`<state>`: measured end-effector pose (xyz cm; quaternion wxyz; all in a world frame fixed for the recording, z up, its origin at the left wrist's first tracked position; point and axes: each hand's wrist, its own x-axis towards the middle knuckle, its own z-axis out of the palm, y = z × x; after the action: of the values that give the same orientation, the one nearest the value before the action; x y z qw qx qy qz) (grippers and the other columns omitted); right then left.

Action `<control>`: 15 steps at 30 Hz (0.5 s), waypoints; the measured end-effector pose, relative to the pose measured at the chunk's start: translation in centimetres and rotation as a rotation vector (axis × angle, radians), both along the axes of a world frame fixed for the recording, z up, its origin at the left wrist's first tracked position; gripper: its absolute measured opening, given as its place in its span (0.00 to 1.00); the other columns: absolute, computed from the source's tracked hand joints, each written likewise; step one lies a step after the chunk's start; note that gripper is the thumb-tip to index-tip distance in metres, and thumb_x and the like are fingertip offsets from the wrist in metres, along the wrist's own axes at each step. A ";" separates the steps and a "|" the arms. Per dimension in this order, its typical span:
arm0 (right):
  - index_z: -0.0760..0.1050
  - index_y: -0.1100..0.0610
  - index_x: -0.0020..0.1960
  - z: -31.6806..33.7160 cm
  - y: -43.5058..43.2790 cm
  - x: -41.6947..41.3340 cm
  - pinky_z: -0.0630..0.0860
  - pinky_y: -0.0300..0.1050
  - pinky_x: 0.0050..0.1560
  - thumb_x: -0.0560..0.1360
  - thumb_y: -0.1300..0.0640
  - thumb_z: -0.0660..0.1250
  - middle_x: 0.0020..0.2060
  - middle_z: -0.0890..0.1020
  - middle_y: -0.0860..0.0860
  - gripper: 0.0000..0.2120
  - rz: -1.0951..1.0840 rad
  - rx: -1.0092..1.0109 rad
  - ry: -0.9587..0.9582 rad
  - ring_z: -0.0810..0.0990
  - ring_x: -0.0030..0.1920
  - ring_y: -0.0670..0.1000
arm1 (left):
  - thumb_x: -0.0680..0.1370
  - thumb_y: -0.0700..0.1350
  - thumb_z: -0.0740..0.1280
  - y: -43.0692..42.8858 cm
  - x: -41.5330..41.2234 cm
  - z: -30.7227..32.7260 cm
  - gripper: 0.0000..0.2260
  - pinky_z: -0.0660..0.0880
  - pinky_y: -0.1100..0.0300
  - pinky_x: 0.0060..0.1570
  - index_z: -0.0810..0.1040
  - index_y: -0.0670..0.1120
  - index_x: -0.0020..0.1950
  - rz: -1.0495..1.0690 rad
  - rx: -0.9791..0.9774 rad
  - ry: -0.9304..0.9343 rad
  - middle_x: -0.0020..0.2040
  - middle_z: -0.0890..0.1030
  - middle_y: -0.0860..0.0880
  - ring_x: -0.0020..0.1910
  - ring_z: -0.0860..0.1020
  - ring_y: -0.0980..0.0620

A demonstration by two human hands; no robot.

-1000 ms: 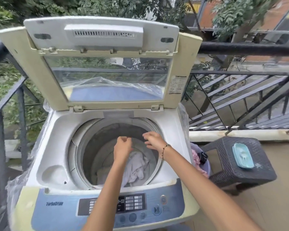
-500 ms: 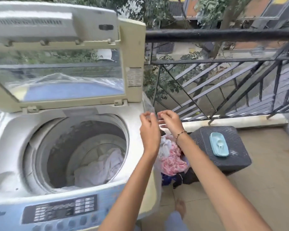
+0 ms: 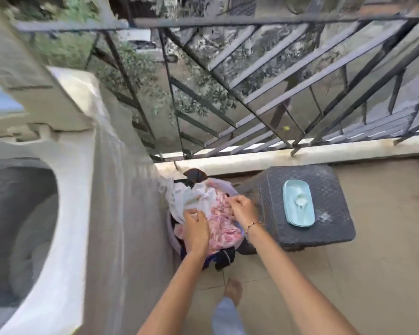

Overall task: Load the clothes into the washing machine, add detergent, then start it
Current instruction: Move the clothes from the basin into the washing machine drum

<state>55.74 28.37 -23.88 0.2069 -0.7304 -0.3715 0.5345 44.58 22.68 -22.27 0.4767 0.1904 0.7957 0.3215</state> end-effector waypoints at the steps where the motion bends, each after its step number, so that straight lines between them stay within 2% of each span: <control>1: 0.76 0.61 0.37 -2.0 0.0 0.4 0.75 0.57 0.46 0.75 0.62 0.61 0.35 0.77 0.59 0.10 0.014 -0.026 -0.010 0.75 0.39 0.56 | 0.80 0.44 0.58 0.2 0.1 -2.0 0.12 0.74 0.43 0.57 0.70 0.41 0.60 -0.001 -0.030 0.005 0.54 0.79 0.36 0.54 0.78 0.37; 3: 0.75 0.60 0.35 -5.5 0.0 0.9 0.74 0.57 0.47 0.75 0.61 0.62 0.35 0.76 0.58 0.11 0.043 -0.058 -0.017 0.75 0.39 0.55 | 0.79 0.43 0.58 0.5 0.0 -5.5 0.13 0.74 0.48 0.56 0.69 0.40 0.62 -0.028 -0.092 0.030 0.56 0.78 0.37 0.54 0.77 0.38; 6: 0.70 0.50 0.30 -9.2 -0.2 0.7 0.75 0.56 0.49 0.76 0.59 0.63 0.35 0.77 0.56 0.16 0.080 -0.106 -0.043 0.76 0.40 0.56 | 0.78 0.42 0.59 0.6 -0.8 -10.0 0.16 0.70 0.56 0.50 0.68 0.39 0.65 -0.035 -0.174 0.065 0.58 0.77 0.40 0.56 0.76 0.40; 8: 0.70 0.50 0.29 -11.5 -0.4 0.5 0.74 0.52 0.47 0.76 0.57 0.62 0.36 0.78 0.57 0.16 0.123 -0.133 -0.074 0.77 0.42 0.55 | 0.77 0.39 0.61 1.0 -1.4 -12.8 0.15 0.67 0.62 0.41 0.70 0.36 0.63 -0.010 -0.196 0.096 0.54 0.78 0.42 0.55 0.77 0.39; 10: 0.77 0.57 0.36 -13.5 -0.6 0.1 0.74 0.48 0.47 0.76 0.59 0.62 0.39 0.80 0.59 0.11 0.128 -0.155 -0.061 0.77 0.44 0.56 | 0.75 0.35 0.62 1.5 -2.3 -14.9 0.12 0.67 0.65 0.35 0.74 0.33 0.58 0.049 -0.180 0.117 0.49 0.78 0.41 0.54 0.78 0.37; 11: 0.80 0.61 0.42 -14.5 -0.7 -0.2 0.75 0.48 0.49 0.76 0.59 0.62 0.43 0.82 0.61 0.09 0.130 -0.160 -0.047 0.78 0.46 0.57 | 0.74 0.34 0.63 1.9 -2.6 -15.9 0.13 0.70 0.64 0.40 0.74 0.33 0.58 0.079 -0.160 0.116 0.51 0.79 0.39 0.54 0.78 0.37; 12: 0.80 0.63 0.48 -15.4 -0.8 -0.4 0.75 0.50 0.51 0.76 0.59 0.62 0.46 0.82 0.62 0.10 0.131 -0.165 -0.035 0.79 0.48 0.58 | 0.74 0.34 0.64 2.3 -2.9 -17.0 0.16 0.74 0.61 0.49 0.73 0.34 0.62 0.106 -0.139 0.106 0.56 0.79 0.38 0.57 0.77 0.37; 13: 0.79 0.63 0.50 -16.3 -1.0 -0.6 0.76 0.53 0.52 0.76 0.59 0.62 0.48 0.82 0.61 0.10 0.128 -0.173 -0.021 0.80 0.49 0.59 | 0.74 0.35 0.64 2.7 -3.3 -18.1 0.21 0.74 0.54 0.59 0.70 0.36 0.67 0.125 -0.127 0.090 0.62 0.77 0.38 0.60 0.76 0.38; 15: 0.79 0.62 0.50 -17.5 -1.3 -1.1 0.77 0.54 0.49 0.76 0.58 0.62 0.45 0.82 0.59 0.10 0.141 -0.172 -0.015 0.80 0.47 0.59 | 0.75 0.37 0.66 3.3 -3.9 -19.6 0.27 0.69 0.47 0.67 0.63 0.39 0.73 0.095 -0.129 0.090 0.69 0.71 0.40 0.66 0.72 0.40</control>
<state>54.66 27.06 -41.41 0.1025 -0.7214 -0.3763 0.5723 40.67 25.96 -41.88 0.4360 0.1356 0.8434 0.2831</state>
